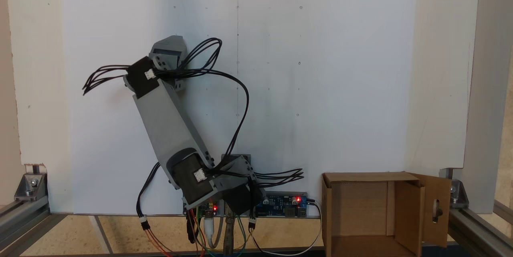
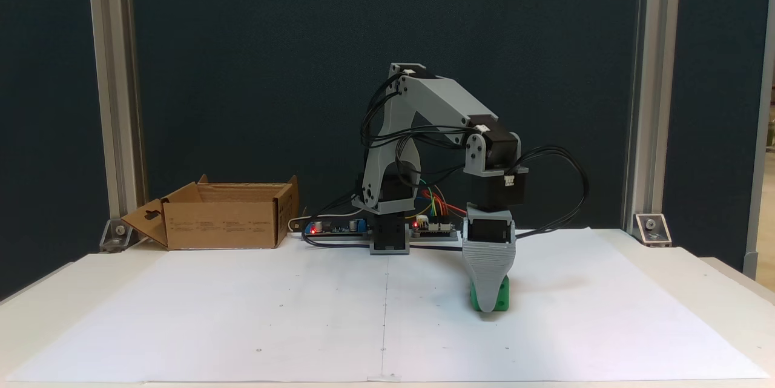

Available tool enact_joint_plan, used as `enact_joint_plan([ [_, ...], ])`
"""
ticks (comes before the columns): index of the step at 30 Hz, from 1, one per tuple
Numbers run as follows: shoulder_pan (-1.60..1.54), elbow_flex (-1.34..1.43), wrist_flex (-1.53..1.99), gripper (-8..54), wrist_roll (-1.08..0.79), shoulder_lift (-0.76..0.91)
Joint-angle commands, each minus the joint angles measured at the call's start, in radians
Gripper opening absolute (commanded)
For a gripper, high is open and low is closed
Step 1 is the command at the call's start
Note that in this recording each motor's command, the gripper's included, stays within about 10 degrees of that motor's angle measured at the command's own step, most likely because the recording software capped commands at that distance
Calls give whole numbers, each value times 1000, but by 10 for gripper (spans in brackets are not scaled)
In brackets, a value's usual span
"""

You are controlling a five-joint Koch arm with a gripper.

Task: Grasp a green dice and put it in the bin.

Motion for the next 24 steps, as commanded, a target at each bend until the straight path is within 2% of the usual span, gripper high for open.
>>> enact_joint_plan([
  [1, 2, -18, -8, 400, 80, 5],
  [10, 5, -18, -9, 387, 80, 2],
  [14, 5, -18, -9, 323, 80, 2],
  [19, 3, -18, -9, 312, 80, 2],
  [21, 2, -18, -9, 215, 80, 2],
  [24, 8, -14, -9, 117, 81, 2],
])
